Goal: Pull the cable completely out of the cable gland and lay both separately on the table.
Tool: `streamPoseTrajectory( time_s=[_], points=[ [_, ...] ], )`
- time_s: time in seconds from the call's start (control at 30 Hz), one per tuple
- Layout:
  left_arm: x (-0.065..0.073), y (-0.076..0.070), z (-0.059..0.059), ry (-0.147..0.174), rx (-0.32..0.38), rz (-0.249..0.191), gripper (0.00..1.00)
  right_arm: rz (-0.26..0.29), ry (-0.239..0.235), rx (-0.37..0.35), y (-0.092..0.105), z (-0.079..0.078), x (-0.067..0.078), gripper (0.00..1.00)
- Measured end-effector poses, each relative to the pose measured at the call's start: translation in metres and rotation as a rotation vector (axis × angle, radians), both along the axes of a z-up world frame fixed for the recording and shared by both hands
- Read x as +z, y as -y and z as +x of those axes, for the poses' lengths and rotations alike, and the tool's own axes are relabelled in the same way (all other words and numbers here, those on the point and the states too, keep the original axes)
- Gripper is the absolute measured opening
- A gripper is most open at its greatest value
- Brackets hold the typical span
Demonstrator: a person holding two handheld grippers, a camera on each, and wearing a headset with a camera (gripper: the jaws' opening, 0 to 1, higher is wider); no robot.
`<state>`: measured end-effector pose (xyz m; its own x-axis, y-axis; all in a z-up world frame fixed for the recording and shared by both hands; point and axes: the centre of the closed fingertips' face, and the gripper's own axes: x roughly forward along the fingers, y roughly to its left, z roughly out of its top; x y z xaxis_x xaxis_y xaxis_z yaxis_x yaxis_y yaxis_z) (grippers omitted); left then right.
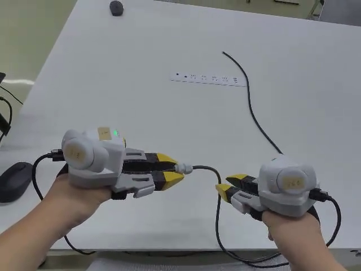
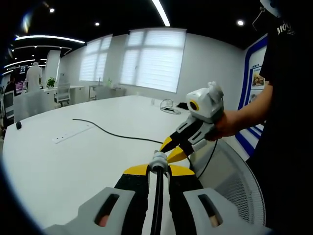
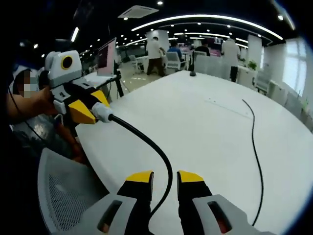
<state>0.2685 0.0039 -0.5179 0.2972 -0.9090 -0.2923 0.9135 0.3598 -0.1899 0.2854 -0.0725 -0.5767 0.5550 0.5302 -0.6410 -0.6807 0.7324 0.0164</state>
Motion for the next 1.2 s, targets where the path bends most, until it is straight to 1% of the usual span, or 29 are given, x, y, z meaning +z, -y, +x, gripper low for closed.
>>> streamPoseTrajectory(
  time_s=[0.07,0.1,0.13,0.17,0.2,0.23,0.3,0.4,0.43,0.47,0.5,0.53,0.57,0.6,0.7,0.73,0.8,0.83,0.87,0.93,1.03,1.1,1.17,1.2],
  points=[
    [0.000,0.000,0.001,0.001,0.001,0.004,0.14,-0.036,0.091,0.099,-0.018,0.000,0.019,0.18],
    [0.000,-0.001,0.001,0.000,0.001,0.004,0.14,-0.067,0.128,0.138,-0.024,0.000,0.025,0.18],
    [0.000,0.000,0.001,-0.001,0.001,0.004,0.14,-0.112,0.169,0.192,-0.031,-0.001,0.030,0.18],
    [0.000,0.000,0.001,-0.001,0.000,0.005,0.14,-0.135,0.197,0.236,-0.039,-0.002,0.033,0.18],
    [0.000,0.000,0.000,0.000,-0.001,0.005,0.14,-0.156,0.214,0.267,-0.044,-0.004,0.035,0.17],
    [0.000,0.000,0.000,0.002,-0.002,0.006,0.14,-0.188,0.247,0.319,-0.053,-0.005,0.036,0.17],
    [-0.001,0.001,0.000,0.001,-0.002,0.007,0.14,-0.230,0.283,0.373,-0.062,-0.006,0.036,0.16],
    [-0.002,0.001,0.000,-0.001,-0.004,0.011,0.15,-0.286,0.324,0.406,-0.066,-0.006,0.036,0.10],
    [-0.002,0.000,0.000,-0.001,-0.004,0.012,0.15,-0.317,0.352,0.426,-0.067,-0.005,0.036,0.08],
    [-0.002,0.000,-0.001,-0.002,-0.004,0.011,0.15,-0.321,0.367,0.434,-0.068,-0.006,0.038,0.06],
    [-0.002,0.000,-0.001,-0.001,-0.005,0.011,0.15,-0.317,0.367,0.439,-0.069,-0.007,0.037,0.05],
    [-0.001,0.000,-0.001,-0.001,-0.006,0.011,0.15,-0.328,0.367,0.439,-0.068,-0.008,0.037,0.05],
    [-0.001,0.000,-0.001,-0.002,-0.007,0.010,0.15,-0.338,0.375,0.444,-0.068,-0.008,0.037,0.04],
    [-0.002,0.000,-0.001,-0.004,-0.008,0.008,0.15,-0.357,0.396,0.451,-0.066,-0.006,0.038,0.03],
    [-0.002,0.000,-0.002,-0.004,-0.010,0.007,0.15,-0.360,0.405,0.470,-0.067,-0.006,0.038,0.02],
    [-0.002,0.000,-0.002,-0.008,-0.010,0.005,0.15,-0.372,0.415,0.481,-0.067,-0.006,0.037,0.01],
    [-0.002,0.000,-0.002,-0.010,-0.012,0.005,0.15,-0.377,0.417,0.485,-0.067,-0.007,0.037,0.01],
    [-0.002,0.000,-0.002,-0.010,-0.012,0.005,0.15,-0.373,0.415,0.482,-0.067,-0.006,0.037,0.01],
    [-0.002,0.000,-0.002,-0.009,-0.014,0.005,0.15,-0.352,0.401,0.470,-0.067,-0.006,0.037,0.00],
    [-0.002,0.000,-0.002,-0.007,-0.013,0.004,0.15,-0.328,0.389,0.456,-0.066,-0.005,0.037,0.00],
    [0.000,0.001,-0.001,-0.004,-0.013,0.000,0.15,-0.324,0.382,0.450,-0.065,-0.005,0.036,0.00],
    [0.000,0.003,-0.001,-0.001,-0.015,0.003,0.14,-0.313,0.361,0.433,-0.063,-0.004,0.034,0.00],
    [0.000,0.003,-0.002,0.001,-0.019,0.004,0.14,-0.314,0.342,0.411,-0.057,-0.002,0.031,0.00],
    [0.001,0.003,-0.003,0.001,-0.021,0.004,0.14,-0.305,0.328,0.394,-0.055,-0.002,0.029,0.00]
  ],
)
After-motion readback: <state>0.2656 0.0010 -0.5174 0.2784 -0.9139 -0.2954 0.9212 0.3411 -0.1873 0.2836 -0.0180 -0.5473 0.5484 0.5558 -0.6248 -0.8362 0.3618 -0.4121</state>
